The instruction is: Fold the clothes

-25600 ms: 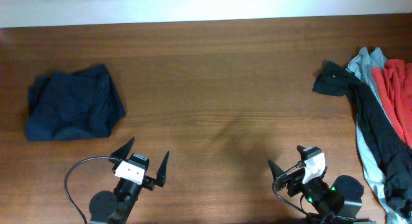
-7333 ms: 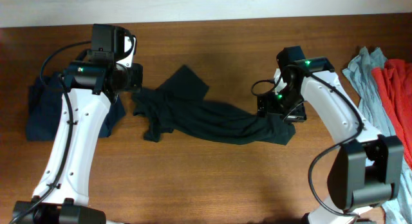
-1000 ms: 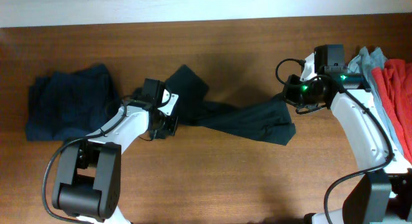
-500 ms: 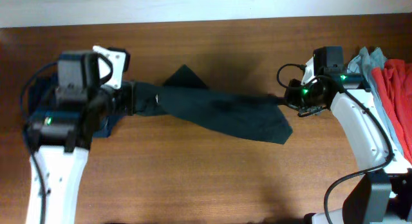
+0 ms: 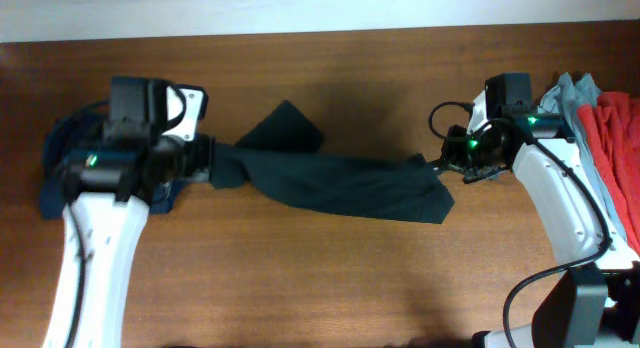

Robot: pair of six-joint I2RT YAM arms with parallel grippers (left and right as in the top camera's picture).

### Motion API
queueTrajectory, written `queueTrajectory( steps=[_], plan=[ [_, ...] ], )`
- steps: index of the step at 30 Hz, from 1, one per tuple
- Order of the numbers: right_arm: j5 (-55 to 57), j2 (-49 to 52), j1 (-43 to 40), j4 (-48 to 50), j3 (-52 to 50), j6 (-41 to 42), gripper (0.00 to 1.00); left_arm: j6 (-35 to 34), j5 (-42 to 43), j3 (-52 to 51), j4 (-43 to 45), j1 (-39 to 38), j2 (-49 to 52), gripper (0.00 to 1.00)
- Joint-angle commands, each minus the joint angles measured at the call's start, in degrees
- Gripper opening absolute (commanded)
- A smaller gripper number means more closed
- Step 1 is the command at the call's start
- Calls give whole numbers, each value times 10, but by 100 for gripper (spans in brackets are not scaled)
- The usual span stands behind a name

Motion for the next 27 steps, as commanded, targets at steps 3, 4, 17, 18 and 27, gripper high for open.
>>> queueTrajectory(
  steps=[3, 4, 17, 18, 27],
  plan=[
    [1, 25, 18, 50, 8, -16, 7, 16, 1, -1, 15, 4, 151, 0],
    [1, 30, 23, 50, 8, -16, 7, 17, 8, -1, 16, 4, 167, 0],
    [-11, 65, 67, 24, -48, -16, 16, 17, 10, -1, 37, 3, 248, 0],
    [-12, 65, 73, 39, -60, -16, 15, 17, 10, -1, 37, 3, 249, 0],
    [-10, 78, 100, 147, -135, 0, 16, 17, 10, -1, 37, 3, 249, 0]
  ],
)
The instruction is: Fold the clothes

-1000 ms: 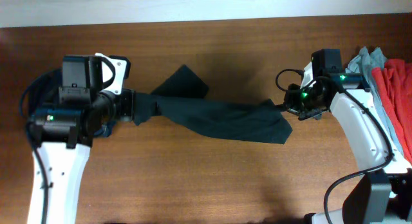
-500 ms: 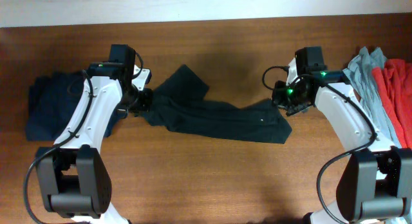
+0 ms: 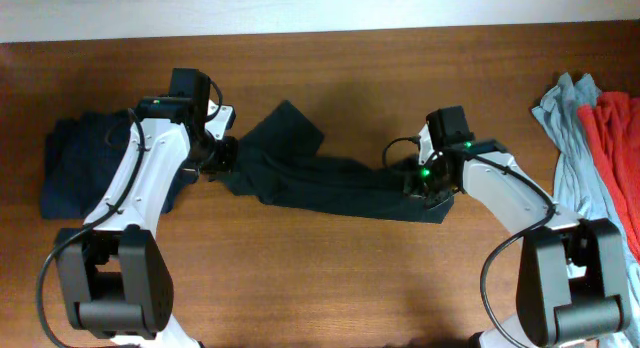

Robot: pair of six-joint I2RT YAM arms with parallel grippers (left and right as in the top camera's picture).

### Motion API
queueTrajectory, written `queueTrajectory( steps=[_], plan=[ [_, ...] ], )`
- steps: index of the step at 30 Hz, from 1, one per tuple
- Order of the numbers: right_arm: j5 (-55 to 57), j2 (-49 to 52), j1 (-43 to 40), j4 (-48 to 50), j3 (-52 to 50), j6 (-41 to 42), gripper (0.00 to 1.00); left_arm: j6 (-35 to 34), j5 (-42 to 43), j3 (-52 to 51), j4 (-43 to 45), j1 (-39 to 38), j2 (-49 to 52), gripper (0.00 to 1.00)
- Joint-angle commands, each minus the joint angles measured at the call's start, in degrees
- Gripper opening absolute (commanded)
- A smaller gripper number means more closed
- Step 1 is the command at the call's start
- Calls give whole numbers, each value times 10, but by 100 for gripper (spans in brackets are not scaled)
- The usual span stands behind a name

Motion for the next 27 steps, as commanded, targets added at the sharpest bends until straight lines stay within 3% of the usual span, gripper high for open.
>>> queueTrajectory(
  steps=[1, 4, 11, 14, 19, 21, 27],
  plan=[
    [-1, 20, 2, 9, -9, 8, 13, 11, 6, 1, 1, 3, 1, 0],
    [-1, 41, 2, 37, -10, 6, 4, 11, 6, 1, 1, 3, 1, 0],
    [0, 44, 0, 133, -6, 6, 4, 11, 6, 1, 1, 3, 1, 0],
    [58, 44, 0, 171, -6, 6, 4, 11, 6, 1, 6, 3, 1, 0],
    [74, 44, -3, 159, -6, 6, 4, 11, 6, 1, 7, 3, 1, 0],
    [72, 44, -9, 143, -6, 6, 19, 11, 6, 1, 7, 3, 1, 0],
    [47, 44, -25, 71, -6, 6, 31, 11, 6, 1, 7, 3, 1, 0]
  ],
)
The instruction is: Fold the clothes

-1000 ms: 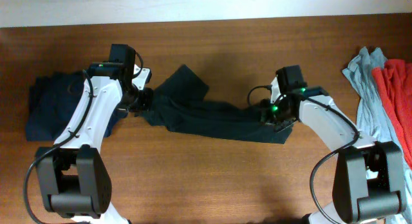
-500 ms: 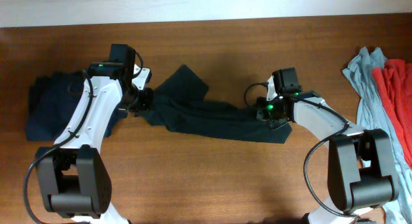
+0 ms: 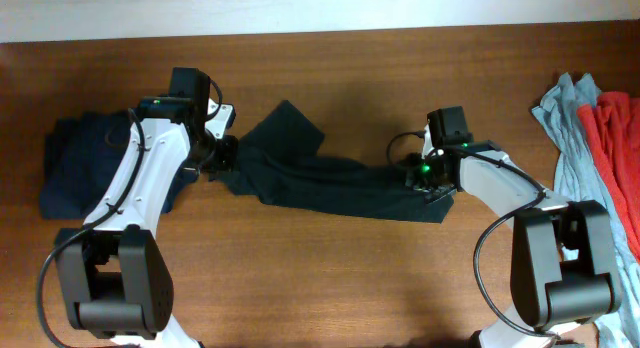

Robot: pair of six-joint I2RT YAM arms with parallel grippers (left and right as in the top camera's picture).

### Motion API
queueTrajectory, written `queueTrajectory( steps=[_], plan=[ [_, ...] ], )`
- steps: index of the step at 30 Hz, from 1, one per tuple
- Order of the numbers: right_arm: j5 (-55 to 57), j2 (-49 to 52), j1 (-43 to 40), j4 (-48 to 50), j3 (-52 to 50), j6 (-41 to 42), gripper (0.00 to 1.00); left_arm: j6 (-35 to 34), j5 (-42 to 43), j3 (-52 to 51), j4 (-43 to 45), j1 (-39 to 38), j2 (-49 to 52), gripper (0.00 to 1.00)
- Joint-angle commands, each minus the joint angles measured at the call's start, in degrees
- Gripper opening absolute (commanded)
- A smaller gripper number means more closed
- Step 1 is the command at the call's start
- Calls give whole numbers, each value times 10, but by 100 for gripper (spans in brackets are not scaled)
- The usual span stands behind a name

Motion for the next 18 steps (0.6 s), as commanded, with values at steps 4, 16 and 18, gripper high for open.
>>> queueTrajectory(
  steps=[4, 16, 18],
  plan=[
    [-20, 0, -12, -10, 3, -9, 33, 11, 6, 1, 1, 3, 1, 0],
    [-82, 0, -14, 86, 5, 44, 78, 11, 6, 1, 4, 3, 1, 0],
    [-82, 0, -20, 87, 5, 95, 79, 11, 6, 1, 6, 3, 1, 0]
  ],
)
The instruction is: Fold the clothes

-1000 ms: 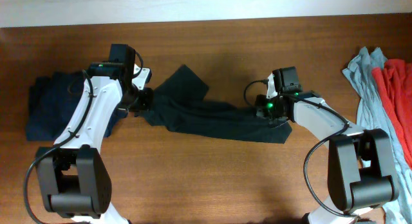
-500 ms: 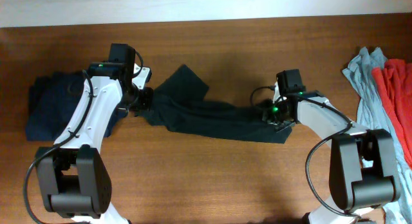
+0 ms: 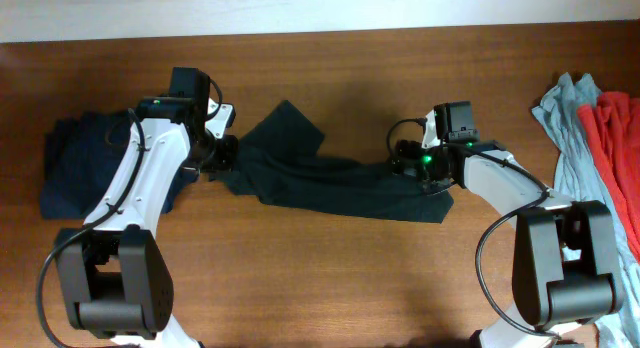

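A dark green garment (image 3: 340,186) lies stretched in a long crumpled band across the middle of the table, with one flap (image 3: 285,128) sticking out towards the back. My left gripper (image 3: 222,162) is at the band's bunched left end and looks shut on the cloth. My right gripper (image 3: 402,164) sits low at the back edge of the garment's right end, pointing left. Its fingers are too dark against the cloth to tell how they stand.
A folded dark blue stack (image 3: 72,163) lies at the left, partly under my left arm. A loose pile of grey-blue (image 3: 572,123) and red clothes (image 3: 615,158) lies at the table's right edge.
My right wrist has turned and shifted slightly back and right, so the gripper now points left along the garment's back edge. The garment and the left arm look unchanged.
First, both grippers held the dark green garment by its ends, pulled out between them above the table. Then both arms had come inward and the garment lay slack on the table. The left gripper stayed at the left end while the right one shifted at the right end.
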Robot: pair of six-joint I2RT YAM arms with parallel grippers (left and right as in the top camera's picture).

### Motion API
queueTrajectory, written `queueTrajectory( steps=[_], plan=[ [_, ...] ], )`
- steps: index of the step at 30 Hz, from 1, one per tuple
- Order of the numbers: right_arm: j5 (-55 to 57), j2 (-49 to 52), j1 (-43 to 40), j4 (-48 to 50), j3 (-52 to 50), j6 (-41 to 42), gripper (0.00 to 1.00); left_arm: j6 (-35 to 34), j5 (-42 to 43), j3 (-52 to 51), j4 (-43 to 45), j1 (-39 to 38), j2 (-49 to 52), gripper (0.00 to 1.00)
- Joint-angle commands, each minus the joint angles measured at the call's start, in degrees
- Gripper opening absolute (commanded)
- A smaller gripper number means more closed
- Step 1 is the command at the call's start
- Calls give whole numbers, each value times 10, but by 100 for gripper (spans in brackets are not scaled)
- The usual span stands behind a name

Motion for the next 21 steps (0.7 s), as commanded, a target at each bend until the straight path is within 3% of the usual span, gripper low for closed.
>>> queueTrajectory(
  steps=[1, 3, 5, 7, 8, 9, 15, 21],
  plan=[
    [-9, 0, -13, 2, 5, 89, 79, 11, 6, 1, 5, 3, 1, 0],
    [-10, 0, -21, 0, 5, 136, 79, 11, 6, 1, 6, 3, 1, 0],
    [-9, 0, -24, -5, 5, 151, 72, 11, 6, 1, 9, 3, 1, 0],
    [-5, 0, -24, -7, 5, 151, 40, 11, 6, 1, 12, 3, 1, 0],
    [2, 0, -24, -6, 5, 150, 14, 11, 6, 1, 13, 3, 1, 0],
    [6, 0, -24, -4, 5, 148, 4, 11, 6, 1, 14, 3, 1, 0],
    [10, -21, -25, -11, 14, 68, 4, 11, 6, 3, 13, 3, 0, 0],
    [19, -123, -25, -38, 16, 29, 4, 11, 6, 38, -17, 3, -3, 0]
  ],
)
